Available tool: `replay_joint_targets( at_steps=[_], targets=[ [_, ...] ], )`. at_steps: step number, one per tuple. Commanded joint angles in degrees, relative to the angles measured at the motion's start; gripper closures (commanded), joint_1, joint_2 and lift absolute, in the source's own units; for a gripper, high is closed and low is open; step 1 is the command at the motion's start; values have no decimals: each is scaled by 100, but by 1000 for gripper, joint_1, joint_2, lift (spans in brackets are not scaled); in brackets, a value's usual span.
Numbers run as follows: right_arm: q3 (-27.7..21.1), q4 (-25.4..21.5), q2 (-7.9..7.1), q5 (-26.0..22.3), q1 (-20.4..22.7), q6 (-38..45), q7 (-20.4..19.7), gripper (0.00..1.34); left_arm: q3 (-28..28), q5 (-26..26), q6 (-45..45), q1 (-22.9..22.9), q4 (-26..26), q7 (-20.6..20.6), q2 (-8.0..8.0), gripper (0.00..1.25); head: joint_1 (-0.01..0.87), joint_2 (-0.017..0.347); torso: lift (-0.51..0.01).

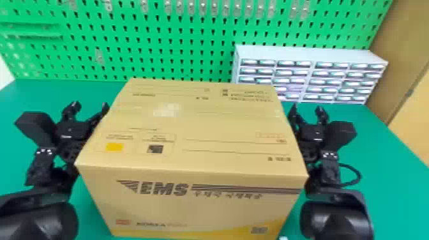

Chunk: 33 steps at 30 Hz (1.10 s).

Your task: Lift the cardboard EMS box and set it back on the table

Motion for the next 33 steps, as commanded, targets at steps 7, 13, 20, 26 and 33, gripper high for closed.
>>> replay_joint_targets(
  at_steps=[7,13,20,26,33],
  targets=[
    [111,40,5,-10,-23,0,0,545,-127,19,0,6,-9,0,1,460,678,-14,-88],
    [146,49,5,-10,-32,0,0,545,-188,28,0,6,-9,0,1,460,678,-14,-88],
    [234,49,5,-63,-32,0,0,545,-302,19,26,6,-17,0,1,460,678,-14,-88],
    [261,49,5,-72,-41,0,0,545,-329,2,52,-3,-17,0,1,460,678,-14,-88],
    [278,40,5,-72,-41,0,0,545,-311,2,52,-12,-17,0,1,460,678,-14,-88]
  ],
)
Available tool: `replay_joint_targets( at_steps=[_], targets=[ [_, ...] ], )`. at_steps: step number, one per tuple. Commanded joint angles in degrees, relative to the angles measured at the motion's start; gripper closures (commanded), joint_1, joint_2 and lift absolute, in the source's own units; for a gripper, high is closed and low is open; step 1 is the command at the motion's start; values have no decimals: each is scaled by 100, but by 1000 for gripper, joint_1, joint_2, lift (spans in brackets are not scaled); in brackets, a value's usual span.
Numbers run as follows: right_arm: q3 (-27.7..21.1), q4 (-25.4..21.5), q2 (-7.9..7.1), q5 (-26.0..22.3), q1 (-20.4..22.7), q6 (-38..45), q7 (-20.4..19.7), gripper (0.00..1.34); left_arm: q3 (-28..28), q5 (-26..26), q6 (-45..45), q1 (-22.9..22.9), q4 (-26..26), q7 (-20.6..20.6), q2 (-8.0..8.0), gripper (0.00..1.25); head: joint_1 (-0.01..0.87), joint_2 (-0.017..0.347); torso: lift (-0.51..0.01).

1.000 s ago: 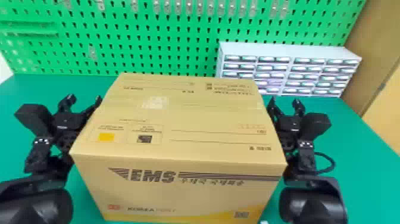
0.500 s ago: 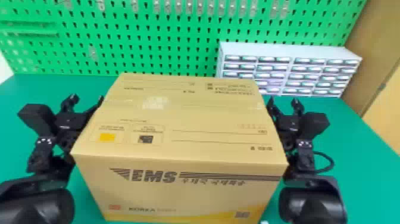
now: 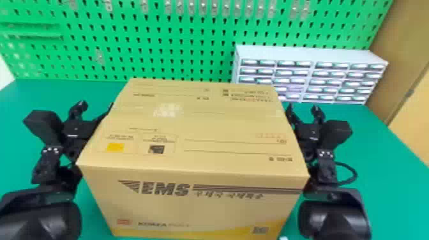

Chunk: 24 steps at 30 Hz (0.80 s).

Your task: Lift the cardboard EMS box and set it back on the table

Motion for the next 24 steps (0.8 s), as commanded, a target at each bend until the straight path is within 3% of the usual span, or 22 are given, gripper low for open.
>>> replay_joint_targets(
  at_steps=[1,8,14,19,24],
  targets=[
    [15,-27,6,4,9,17,0,545,11,9,0,-4,-8,-1,-1,460,678,-14,-88],
    [41,-633,6,171,44,615,0,544,37,-114,334,-39,-368,122,-1,461,678,-14,-88],
    [59,-1389,-78,259,62,1318,0,544,143,-246,659,-153,-676,166,-1,470,678,-14,-88],
    [-29,-1917,-43,522,62,1705,0,545,204,-246,861,-258,-878,280,-1,470,678,-14,-88],
    [-117,-2145,6,557,35,1802,0,545,257,-299,941,-364,-966,298,-1,470,678,-14,-88]
  ],
)
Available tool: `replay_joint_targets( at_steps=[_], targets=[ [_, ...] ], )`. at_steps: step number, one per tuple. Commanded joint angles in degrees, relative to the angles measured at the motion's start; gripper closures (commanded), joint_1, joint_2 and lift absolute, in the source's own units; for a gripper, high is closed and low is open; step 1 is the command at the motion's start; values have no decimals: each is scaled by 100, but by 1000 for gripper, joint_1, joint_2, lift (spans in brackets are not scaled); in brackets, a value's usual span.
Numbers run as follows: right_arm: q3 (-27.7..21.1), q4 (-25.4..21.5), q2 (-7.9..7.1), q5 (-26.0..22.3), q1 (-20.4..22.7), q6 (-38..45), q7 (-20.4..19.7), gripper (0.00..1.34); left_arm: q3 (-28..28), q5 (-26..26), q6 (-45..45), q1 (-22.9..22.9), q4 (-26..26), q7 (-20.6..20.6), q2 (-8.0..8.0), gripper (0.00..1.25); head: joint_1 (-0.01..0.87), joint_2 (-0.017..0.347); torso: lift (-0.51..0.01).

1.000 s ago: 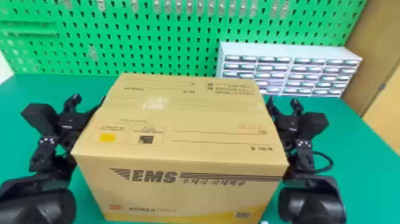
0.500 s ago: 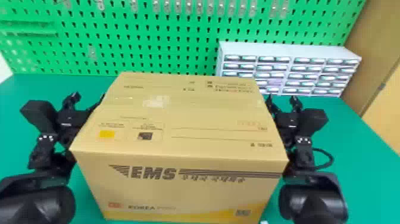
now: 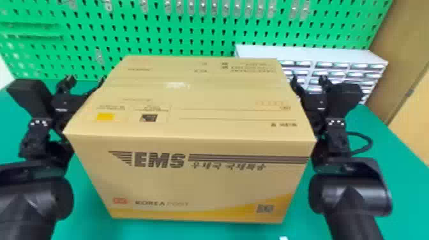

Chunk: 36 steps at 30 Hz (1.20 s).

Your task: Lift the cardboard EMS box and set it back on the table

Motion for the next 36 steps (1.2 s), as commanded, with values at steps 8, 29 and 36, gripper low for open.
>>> replay_joint_targets(
  at_steps=[8,29,36],
  targets=[
    [-67,-252,26,58,-48,116,-1,545,59,-28,50,-121,-102,109,4,470,678,-14,-88],
    [-103,-261,26,58,-57,151,-9,544,50,-37,59,-130,-102,144,4,473,678,-14,-88],
    [-120,-261,26,58,-57,169,-9,545,33,-37,59,-130,-102,153,4,473,678,-14,-88]
  ],
)
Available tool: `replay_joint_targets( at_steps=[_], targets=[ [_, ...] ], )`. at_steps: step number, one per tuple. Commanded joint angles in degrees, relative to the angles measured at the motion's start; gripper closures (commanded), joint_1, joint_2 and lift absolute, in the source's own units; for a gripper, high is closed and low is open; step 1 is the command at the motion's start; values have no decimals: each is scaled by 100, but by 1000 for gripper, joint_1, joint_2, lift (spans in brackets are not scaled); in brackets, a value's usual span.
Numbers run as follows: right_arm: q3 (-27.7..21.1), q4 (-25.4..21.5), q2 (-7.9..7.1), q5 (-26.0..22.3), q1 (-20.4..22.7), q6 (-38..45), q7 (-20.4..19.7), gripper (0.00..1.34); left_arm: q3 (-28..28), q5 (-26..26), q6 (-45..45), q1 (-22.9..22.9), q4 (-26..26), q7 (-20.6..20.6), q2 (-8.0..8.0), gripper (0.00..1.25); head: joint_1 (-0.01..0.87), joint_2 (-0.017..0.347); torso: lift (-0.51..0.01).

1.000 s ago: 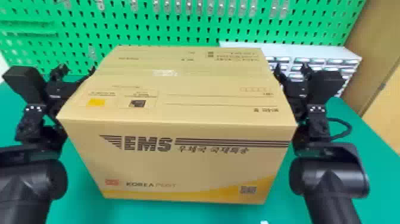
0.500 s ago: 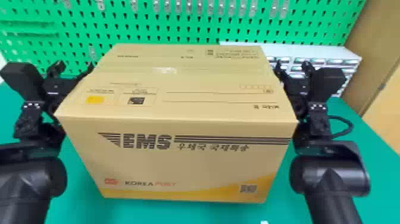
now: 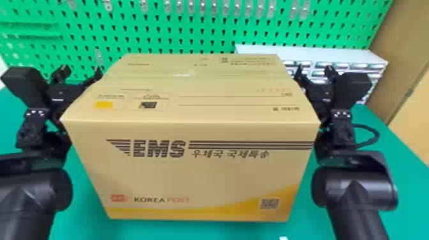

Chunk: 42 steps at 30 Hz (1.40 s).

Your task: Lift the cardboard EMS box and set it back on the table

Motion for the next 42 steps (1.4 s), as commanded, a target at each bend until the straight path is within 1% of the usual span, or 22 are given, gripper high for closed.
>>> replay_joint_targets(
  at_steps=[1,29,38,42],
  targets=[
    [-8,0,5,0,0,10,0,545,-12,3,0,3,0,1,0,473,678,-14,-88],
    [-70,0,5,-18,9,63,0,545,-56,56,8,29,0,1,0,475,678,-14,-88],
    [-123,53,5,-18,264,151,0,550,-135,38,140,214,18,10,0,475,678,-14,-88],
    [-131,150,5,-106,387,151,0,550,-196,56,167,302,35,10,-8,481,678,-14,-88]
  ],
)
